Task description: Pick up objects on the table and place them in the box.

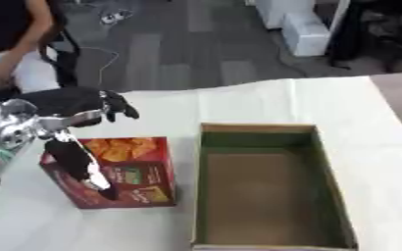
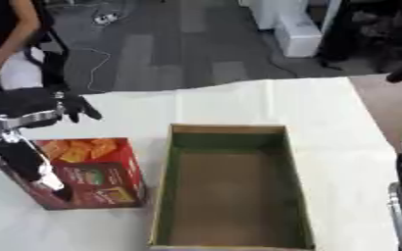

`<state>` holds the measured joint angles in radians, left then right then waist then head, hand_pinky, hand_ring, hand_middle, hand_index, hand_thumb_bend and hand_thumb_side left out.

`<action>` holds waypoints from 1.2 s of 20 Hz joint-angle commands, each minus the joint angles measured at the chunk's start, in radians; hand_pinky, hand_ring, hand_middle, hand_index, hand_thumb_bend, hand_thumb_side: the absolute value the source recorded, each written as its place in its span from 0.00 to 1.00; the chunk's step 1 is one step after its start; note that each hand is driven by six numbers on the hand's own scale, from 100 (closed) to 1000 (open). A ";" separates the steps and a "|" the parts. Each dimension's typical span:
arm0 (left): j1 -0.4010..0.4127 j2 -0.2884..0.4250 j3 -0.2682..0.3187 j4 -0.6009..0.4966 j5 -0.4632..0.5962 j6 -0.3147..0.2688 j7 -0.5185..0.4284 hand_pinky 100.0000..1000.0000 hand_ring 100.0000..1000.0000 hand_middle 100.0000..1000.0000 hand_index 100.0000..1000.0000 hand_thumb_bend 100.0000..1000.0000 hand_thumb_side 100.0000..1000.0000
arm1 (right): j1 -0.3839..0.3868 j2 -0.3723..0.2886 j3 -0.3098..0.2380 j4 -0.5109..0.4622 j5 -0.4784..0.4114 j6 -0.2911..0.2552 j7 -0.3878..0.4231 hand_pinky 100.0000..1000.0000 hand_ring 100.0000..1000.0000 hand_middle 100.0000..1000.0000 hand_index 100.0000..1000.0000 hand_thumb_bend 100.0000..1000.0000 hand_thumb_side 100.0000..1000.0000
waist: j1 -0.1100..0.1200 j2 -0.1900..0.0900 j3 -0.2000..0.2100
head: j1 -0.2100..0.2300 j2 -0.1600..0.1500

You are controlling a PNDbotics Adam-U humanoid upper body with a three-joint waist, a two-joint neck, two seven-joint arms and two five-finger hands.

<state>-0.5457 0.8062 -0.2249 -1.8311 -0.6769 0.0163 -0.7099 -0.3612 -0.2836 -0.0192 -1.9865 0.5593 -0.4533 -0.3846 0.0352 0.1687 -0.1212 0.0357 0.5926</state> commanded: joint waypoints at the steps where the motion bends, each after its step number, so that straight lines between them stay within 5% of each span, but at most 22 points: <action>1: -0.004 0.009 -0.002 -0.005 -0.007 -0.001 -0.016 0.60 0.71 0.77 0.88 0.97 0.42 | -0.016 -0.011 -0.004 -0.014 0.001 0.000 0.001 0.36 0.58 0.69 0.79 0.00 0.85 | 0.001 -0.010 -0.001 | 0.007 0.001; 9: 0.024 -0.021 -0.029 0.027 -0.003 -0.005 -0.024 0.60 0.69 0.76 0.88 0.96 0.43 | -0.020 -0.008 -0.005 -0.014 -0.001 -0.001 0.001 0.36 0.58 0.69 0.79 0.00 0.85 | 0.005 -0.002 -0.007 | 0.008 0.007; 10: 0.028 -0.026 -0.030 0.032 -0.004 -0.005 -0.022 0.60 0.69 0.76 0.88 0.88 0.50 | -0.020 -0.008 -0.005 -0.014 -0.001 -0.001 0.001 0.36 0.58 0.69 0.79 0.00 0.85 | 0.005 -0.001 -0.007 | 0.008 0.008; 12: 0.037 -0.036 -0.030 0.041 -0.007 -0.005 -0.016 0.60 0.68 0.75 0.87 0.94 0.44 | -0.021 -0.007 -0.005 -0.014 -0.001 -0.001 0.001 0.36 0.58 0.69 0.79 0.00 0.85 | 0.005 0.000 -0.008 | 0.008 0.009; 16: 0.056 -0.062 -0.023 0.046 -0.015 0.001 0.041 0.58 0.61 0.64 0.80 0.65 0.60 | -0.021 -0.006 -0.006 -0.014 -0.001 -0.001 0.000 0.36 0.58 0.68 0.79 0.00 0.85 | 0.005 0.004 -0.007 | 0.006 0.009; 18: 0.066 -0.072 -0.022 0.045 -0.024 0.007 0.089 0.55 0.55 0.60 0.77 0.50 0.54 | -0.022 -0.005 -0.006 -0.014 -0.003 -0.001 0.001 0.36 0.58 0.68 0.79 0.00 0.85 | 0.003 0.006 -0.007 | 0.007 0.010; 20: 0.072 -0.078 -0.021 0.045 -0.044 0.016 0.141 0.48 0.48 0.52 0.70 0.00 0.23 | -0.022 -0.005 -0.006 -0.014 -0.003 0.000 0.001 0.36 0.58 0.68 0.79 0.00 0.85 | 0.002 0.007 -0.006 | 0.008 0.011; 21: 0.075 -0.080 -0.021 0.046 -0.057 0.022 0.167 0.40 0.42 0.44 0.63 0.00 0.00 | -0.022 -0.004 -0.006 -0.014 -0.004 0.000 0.001 0.36 0.57 0.68 0.79 0.00 0.86 | 0.002 0.008 -0.006 | 0.009 0.011; 23: 0.077 -0.084 -0.017 0.044 -0.095 0.032 0.232 0.27 0.32 0.34 0.50 0.00 0.00 | -0.023 -0.003 -0.006 -0.014 -0.004 0.000 0.001 0.36 0.57 0.68 0.78 0.00 0.86 | 0.000 0.009 -0.006 | 0.009 0.011; 24: 0.077 -0.085 -0.016 0.041 -0.118 0.032 0.268 0.00 0.10 0.11 0.27 0.00 0.00 | -0.023 -0.003 -0.006 -0.014 -0.004 0.001 0.002 0.36 0.57 0.68 0.78 0.00 0.86 | 0.000 0.009 -0.006 | 0.009 0.011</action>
<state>-0.4652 0.7094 -0.2512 -1.7837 -0.7653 0.0432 -0.4767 -0.3700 -0.2821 -0.0194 -1.9865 0.5571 -0.4525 -0.3839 0.0384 0.1873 -0.1273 0.0361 0.6017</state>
